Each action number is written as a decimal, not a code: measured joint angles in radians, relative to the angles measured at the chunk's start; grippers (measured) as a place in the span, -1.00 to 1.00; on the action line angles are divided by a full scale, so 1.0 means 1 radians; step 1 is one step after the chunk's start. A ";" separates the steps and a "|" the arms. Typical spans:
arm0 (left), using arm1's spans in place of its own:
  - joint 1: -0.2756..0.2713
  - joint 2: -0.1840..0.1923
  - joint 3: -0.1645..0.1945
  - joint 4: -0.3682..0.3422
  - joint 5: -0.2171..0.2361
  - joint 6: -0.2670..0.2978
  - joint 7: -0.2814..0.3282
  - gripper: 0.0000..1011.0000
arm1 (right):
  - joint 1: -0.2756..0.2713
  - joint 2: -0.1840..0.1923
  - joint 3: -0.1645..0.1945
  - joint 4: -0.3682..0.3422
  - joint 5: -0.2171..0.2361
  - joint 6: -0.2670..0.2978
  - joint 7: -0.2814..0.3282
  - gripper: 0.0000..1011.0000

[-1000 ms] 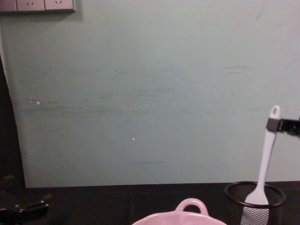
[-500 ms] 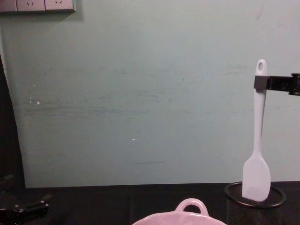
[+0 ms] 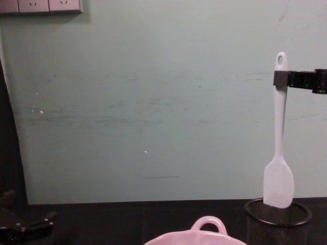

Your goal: Use the one hand to pick up the spoon and stir the clear water in the bowl.

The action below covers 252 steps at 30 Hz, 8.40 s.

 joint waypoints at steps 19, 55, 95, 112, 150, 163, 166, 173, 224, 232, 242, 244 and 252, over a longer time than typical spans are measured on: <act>0.000 0.000 0.000 0.000 0.000 0.000 0.000 0.99 | 0.001 0.001 -0.001 0.002 0.002 0.000 0.001 -0.77; 0.000 0.000 0.000 0.000 0.000 0.000 0.000 0.99 | 0.083 -0.087 -0.107 0.025 -0.034 0.024 0.069 -0.77; 0.000 0.000 0.000 0.000 0.000 0.000 0.000 0.99 | 0.045 -0.268 -0.239 0.186 -0.205 -0.090 0.121 -0.77; 0.000 0.000 0.000 0.000 0.000 0.000 0.000 0.99 | 0.061 -0.304 -0.157 0.298 -0.236 -0.164 0.085 -0.77; 0.000 0.000 0.000 0.000 0.000 0.000 0.000 0.99 | 0.010 -0.326 -0.180 0.235 -0.210 -0.148 0.121 -0.77; 0.000 0.000 0.000 0.000 0.000 0.000 0.000 0.99 | 0.045 -0.321 -0.133 0.284 -0.246 -0.143 0.061 -0.77; 0.000 0.000 0.000 0.000 0.000 0.000 0.000 0.99 | 0.030 -0.303 -0.115 0.257 -0.253 -0.140 0.051 -0.77; 0.000 0.000 0.000 0.000 0.000 0.000 0.000 0.99 | -0.021 -0.266 -0.093 0.187 -0.258 -0.129 0.047 -0.77; 0.000 0.000 0.000 0.000 0.000 0.000 0.000 0.99 | 0.021 -0.317 -0.085 0.274 -0.249 -0.146 0.043 -0.77; 0.000 0.000 0.000 0.000 0.000 0.000 0.000 0.99 | -0.029 -0.278 -0.076 0.205 -0.268 -0.135 0.039 -0.77; 0.000 0.000 0.000 0.000 0.000 0.000 0.000 0.99 | -0.089 -0.263 -0.109 0.106 -0.276 -0.126 0.065 -0.77; 0.000 0.000 0.000 0.000 0.000 0.000 0.000 0.99 | -0.092 -0.267 -0.115 0.100 -0.275 -0.127 0.069 -0.77; 0.000 0.000 0.000 0.000 0.000 0.000 0.000 0.99 | -0.079 -0.300 -0.153 0.113 -0.266 -0.130 0.087 -0.77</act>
